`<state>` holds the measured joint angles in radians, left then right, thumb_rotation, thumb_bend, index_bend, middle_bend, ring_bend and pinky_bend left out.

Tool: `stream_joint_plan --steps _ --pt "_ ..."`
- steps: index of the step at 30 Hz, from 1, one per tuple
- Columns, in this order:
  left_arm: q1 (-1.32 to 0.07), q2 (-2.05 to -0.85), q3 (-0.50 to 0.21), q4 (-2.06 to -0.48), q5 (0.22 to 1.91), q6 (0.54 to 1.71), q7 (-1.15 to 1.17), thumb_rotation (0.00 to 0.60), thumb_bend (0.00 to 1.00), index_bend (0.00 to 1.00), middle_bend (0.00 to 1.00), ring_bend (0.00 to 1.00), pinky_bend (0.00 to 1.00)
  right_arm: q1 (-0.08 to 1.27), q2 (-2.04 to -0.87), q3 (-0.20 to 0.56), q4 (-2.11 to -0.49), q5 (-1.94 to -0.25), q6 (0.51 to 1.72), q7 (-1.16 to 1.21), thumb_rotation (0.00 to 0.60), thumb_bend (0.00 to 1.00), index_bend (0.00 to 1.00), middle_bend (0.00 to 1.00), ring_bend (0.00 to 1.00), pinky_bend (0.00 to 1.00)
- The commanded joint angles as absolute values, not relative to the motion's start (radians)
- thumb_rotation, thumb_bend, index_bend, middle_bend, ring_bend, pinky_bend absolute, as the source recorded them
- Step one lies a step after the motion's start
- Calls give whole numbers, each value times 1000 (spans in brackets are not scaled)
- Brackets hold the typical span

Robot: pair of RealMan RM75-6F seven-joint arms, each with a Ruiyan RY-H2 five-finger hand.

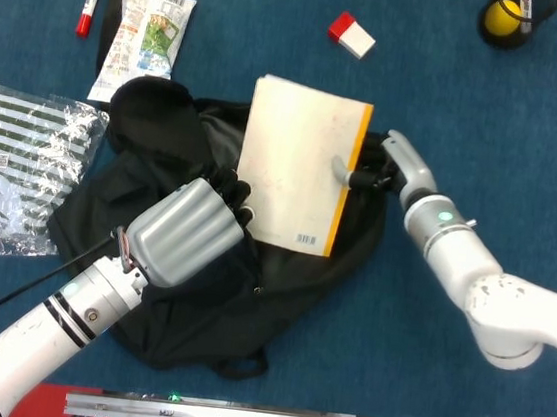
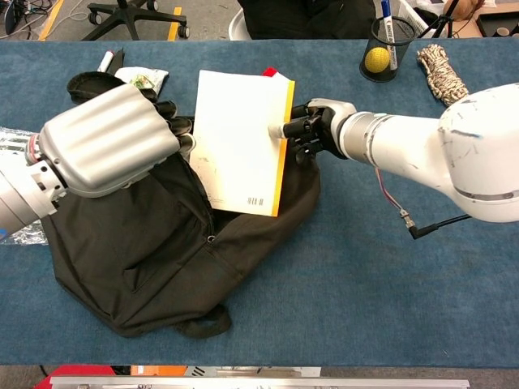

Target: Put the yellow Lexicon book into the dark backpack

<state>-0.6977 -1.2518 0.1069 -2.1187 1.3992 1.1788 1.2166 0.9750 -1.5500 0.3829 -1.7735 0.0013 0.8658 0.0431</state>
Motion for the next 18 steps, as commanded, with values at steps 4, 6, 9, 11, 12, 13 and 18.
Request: stream_joint_plan --steps 4,6,9,11,12,13,18 --pt "-687 -1256 104 -2119 1409 1173 1227 600 341 424 368 348 449 1001 -1611 383 -1744 76 837 32 600 461 820 637 562 706" --pt "-682 -1255 104 -2117 1411 1172 1235 600 340 424 368 348 449 1006 -1620 386 -1739 101 831 31 600 461 820 637 562 706" --pt "-675 -1253 101 -2117 1413 1172 1237 600 341 424 368 348 449 1015 -1629 382 -1727 129 829 16 600 461 820 637 562 706" --pt "-673 -1253 98 -2116 1416 1171 1236 600 341 424 367 348 449 1020 -1635 386 -1719 145 826 12 600 461 820 637 562 706" --pt "-671 -1253 97 -2116 1418 1170 1236 600 341 424 367 348 449 1022 -1637 388 -1715 151 820 7 600 461 820 637 562 706" --pt "-669 -1253 96 -2116 1420 1169 1235 600 340 424 367 348 449 1025 -1637 389 -1713 155 816 2 600 460 820 637 562 706" --pt "-661 -1251 94 -2115 1435 1164 1233 600 341 424 367 348 449 1035 -1616 381 -1710 145 755 -43 600 456 777 572 514 693"
